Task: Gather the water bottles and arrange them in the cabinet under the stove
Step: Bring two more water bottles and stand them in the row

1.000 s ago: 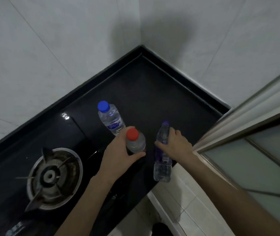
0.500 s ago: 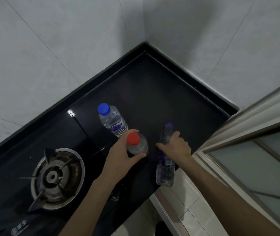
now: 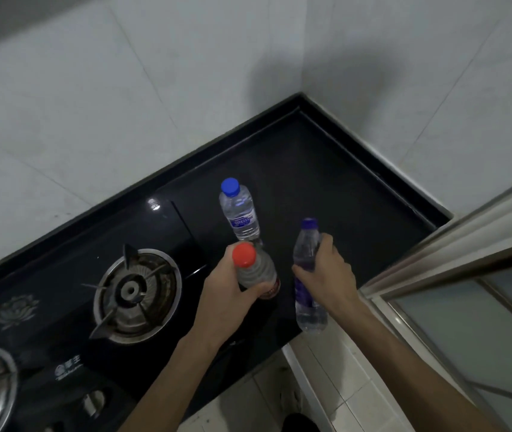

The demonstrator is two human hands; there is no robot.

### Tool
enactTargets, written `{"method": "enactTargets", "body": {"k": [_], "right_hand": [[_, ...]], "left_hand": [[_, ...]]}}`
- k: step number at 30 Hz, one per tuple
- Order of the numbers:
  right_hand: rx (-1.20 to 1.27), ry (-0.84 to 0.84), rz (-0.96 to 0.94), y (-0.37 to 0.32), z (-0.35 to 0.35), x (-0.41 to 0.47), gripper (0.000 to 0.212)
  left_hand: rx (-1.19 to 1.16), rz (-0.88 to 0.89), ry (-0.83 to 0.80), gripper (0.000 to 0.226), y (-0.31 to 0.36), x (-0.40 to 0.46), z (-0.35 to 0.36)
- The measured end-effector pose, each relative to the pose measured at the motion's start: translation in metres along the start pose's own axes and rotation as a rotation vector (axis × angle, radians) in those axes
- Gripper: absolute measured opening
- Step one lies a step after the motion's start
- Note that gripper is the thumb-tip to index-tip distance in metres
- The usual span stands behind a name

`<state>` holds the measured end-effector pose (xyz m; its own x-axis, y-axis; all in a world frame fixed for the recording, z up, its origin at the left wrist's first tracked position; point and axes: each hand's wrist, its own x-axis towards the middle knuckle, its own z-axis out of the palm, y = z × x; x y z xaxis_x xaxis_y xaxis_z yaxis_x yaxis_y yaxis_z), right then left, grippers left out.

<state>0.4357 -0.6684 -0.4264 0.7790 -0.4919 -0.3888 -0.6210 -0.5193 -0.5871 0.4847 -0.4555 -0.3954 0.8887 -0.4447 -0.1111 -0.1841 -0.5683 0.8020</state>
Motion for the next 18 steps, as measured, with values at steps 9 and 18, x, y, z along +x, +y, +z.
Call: {"method": "enactTargets", "body": {"k": [9,18], "right_hand": [[0.169,0.027,-0.444,-0.073,-0.005,-0.099,0.070],[0.161,-0.033,-0.835,-0.178,0.035,-0.223,0.066]], "left_hand": [[0.061,-0.053,0.170,0.060,0.009,-0.101,-0.107],[0.089,-0.084,0.384,0.056,-0.001,-0.250,-0.222]]}}
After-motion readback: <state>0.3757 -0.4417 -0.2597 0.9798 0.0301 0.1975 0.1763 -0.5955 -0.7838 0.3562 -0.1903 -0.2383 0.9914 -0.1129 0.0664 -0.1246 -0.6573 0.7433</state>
